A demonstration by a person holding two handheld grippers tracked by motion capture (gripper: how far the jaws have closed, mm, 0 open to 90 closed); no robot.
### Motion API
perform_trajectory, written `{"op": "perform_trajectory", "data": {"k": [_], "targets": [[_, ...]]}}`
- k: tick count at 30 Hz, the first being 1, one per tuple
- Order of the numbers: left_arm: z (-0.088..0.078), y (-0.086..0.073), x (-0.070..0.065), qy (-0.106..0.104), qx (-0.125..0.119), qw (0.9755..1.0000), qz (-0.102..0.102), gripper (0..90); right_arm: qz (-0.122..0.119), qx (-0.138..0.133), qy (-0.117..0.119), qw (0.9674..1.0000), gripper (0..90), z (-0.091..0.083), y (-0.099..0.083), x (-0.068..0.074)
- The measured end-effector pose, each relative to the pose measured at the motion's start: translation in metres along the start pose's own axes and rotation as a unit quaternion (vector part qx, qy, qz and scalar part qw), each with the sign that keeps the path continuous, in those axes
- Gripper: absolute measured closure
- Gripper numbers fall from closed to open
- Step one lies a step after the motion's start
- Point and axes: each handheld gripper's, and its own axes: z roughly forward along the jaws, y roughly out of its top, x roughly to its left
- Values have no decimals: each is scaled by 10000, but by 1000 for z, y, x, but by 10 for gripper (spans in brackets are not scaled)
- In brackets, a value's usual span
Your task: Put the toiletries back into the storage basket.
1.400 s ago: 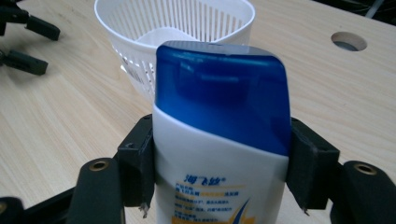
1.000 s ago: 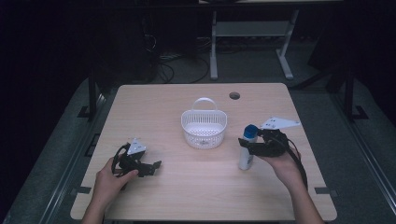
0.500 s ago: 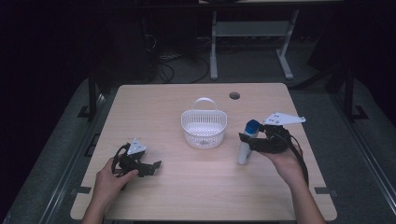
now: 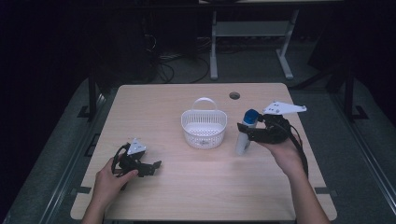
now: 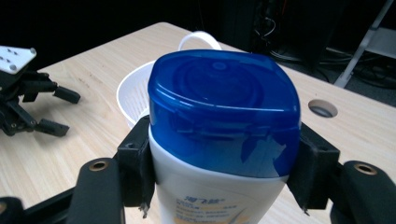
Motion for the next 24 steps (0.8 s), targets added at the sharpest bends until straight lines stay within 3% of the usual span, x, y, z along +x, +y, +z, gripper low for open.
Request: {"op": "perform_trajectory", "data": {"k": [24], "targets": [[0,0,0,2,26,10000,31,130,-77,-160,23,9998,357,10,42,-1]]}}
